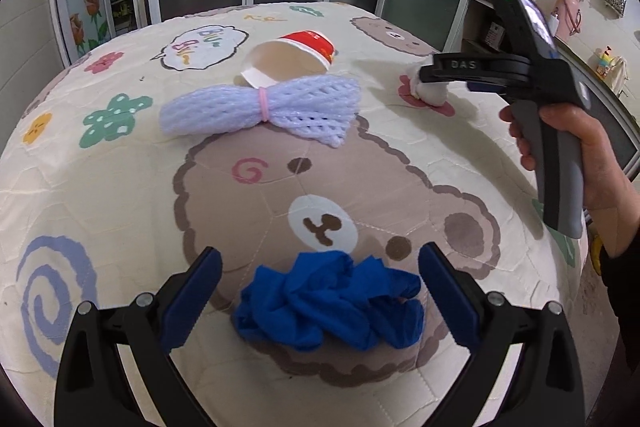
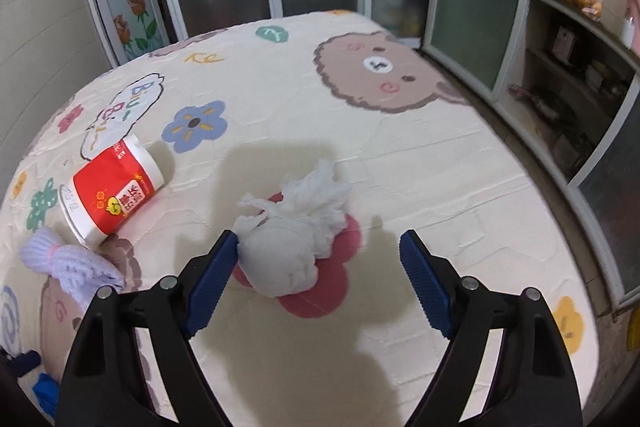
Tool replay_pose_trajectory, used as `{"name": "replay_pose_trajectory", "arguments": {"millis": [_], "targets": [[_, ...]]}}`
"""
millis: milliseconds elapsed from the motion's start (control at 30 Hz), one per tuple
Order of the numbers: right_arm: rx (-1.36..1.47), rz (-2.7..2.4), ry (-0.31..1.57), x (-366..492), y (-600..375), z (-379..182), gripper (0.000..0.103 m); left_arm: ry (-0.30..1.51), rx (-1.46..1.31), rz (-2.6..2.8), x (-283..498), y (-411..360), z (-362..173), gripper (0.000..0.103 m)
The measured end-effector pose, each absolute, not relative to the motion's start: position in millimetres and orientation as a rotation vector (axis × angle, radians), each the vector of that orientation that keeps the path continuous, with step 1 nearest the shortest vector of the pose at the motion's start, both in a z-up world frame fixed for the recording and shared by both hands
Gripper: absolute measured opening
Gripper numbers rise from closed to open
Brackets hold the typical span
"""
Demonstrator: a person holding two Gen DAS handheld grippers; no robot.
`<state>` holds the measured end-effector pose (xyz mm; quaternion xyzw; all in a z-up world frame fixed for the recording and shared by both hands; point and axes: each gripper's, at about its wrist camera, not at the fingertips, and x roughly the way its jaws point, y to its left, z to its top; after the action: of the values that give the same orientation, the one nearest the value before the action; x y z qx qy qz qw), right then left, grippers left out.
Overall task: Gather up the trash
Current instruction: 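Grasp the white tissue ball with the right tool while the left tool grasps the blue glove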
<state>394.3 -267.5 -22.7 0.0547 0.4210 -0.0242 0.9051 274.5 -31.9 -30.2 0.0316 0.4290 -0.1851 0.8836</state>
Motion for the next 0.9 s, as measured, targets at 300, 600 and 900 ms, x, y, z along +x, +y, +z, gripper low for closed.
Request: {"name": "replay_pose_trajectory", "arguments": {"millis": [300,600,900], "targets": [[0.097,0.012,0.919,402.9,-252.7,-27.8,0.036,0.914,0.022,-0.42,279.0,-29.6,-34.3,0.071],[0.084,0.03,0.893,391.3,-247.4,-19.5,0.029,0.91,-0.01,-0.454,278.4,-24.1,-27.8,0.018],[0.113,0.046,0.868,371.5,-250.5,-3.8,0.028,0.886,-0.029,-0.479,262.9,-18.1,-14.4,0.014]]}}
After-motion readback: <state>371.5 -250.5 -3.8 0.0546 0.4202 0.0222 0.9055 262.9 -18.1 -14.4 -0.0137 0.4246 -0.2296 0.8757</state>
